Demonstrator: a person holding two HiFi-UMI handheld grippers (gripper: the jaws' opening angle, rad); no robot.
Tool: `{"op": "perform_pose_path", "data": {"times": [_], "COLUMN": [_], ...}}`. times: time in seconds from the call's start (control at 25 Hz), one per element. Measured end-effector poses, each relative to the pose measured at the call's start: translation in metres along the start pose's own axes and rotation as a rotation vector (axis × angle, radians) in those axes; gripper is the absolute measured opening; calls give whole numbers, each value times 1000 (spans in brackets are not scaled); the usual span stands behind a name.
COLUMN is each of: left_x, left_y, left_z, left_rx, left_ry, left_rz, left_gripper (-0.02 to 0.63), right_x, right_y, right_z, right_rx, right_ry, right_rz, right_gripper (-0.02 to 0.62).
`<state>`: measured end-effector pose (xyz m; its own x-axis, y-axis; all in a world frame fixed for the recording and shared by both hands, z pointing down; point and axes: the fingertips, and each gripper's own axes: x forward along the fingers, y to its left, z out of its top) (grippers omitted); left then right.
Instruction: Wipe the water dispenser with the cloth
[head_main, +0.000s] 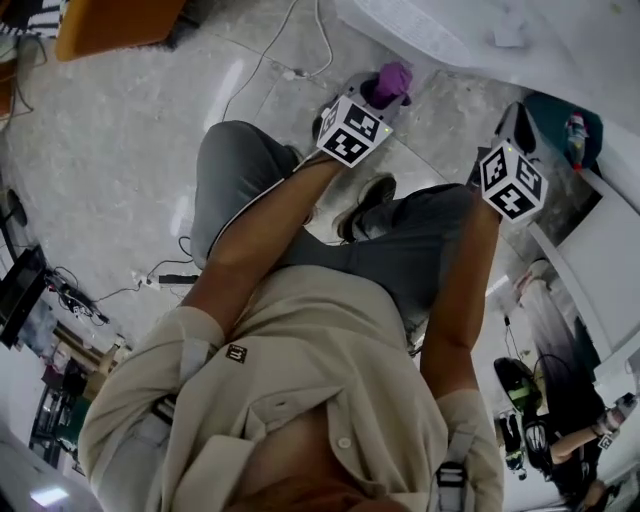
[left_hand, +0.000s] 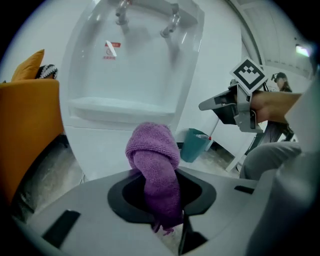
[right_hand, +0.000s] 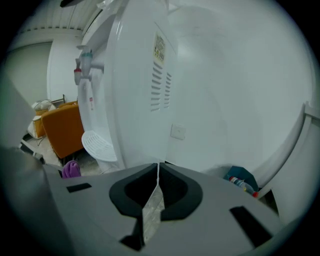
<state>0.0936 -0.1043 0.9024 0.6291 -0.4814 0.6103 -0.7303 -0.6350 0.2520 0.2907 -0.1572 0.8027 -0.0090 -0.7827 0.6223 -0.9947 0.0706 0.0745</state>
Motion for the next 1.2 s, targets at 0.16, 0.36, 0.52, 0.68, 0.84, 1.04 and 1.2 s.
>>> {"op": "perform_pose_path", "data": {"times": [0.16, 0.36, 0.52, 0.68, 0.84, 1.04, 1.2], "left_x": [-80, -186, -278, -367, -446, -538, -601], "left_y": [8, 23, 40, 51, 42, 28, 15], "left_z": [25, 113, 206, 285, 340, 394, 430], "left_rx": [-35, -36, 23, 68, 128, 200, 206], "left_ry": [3, -76, -176, -241, -278, -347, -434], "left_rz": [34, 81, 129, 180, 208, 253, 302], "left_gripper": [120, 120, 120, 120, 120, 120, 120], "right_x": [-47, -119, -175, -233, -294, -363, -415], "right_y": [8, 7, 17, 27, 46, 83, 115], "right_z": [45, 112, 168, 219, 273, 352, 404], "right_rx": [3, -32, -90, -112, -171, -235, -242], "right_ry": [49, 64, 56, 62, 26, -88, -194], "right_rz": [4, 26, 43, 70, 126, 195, 257], "right_gripper": [26, 26, 26, 26, 26, 26, 26]}}
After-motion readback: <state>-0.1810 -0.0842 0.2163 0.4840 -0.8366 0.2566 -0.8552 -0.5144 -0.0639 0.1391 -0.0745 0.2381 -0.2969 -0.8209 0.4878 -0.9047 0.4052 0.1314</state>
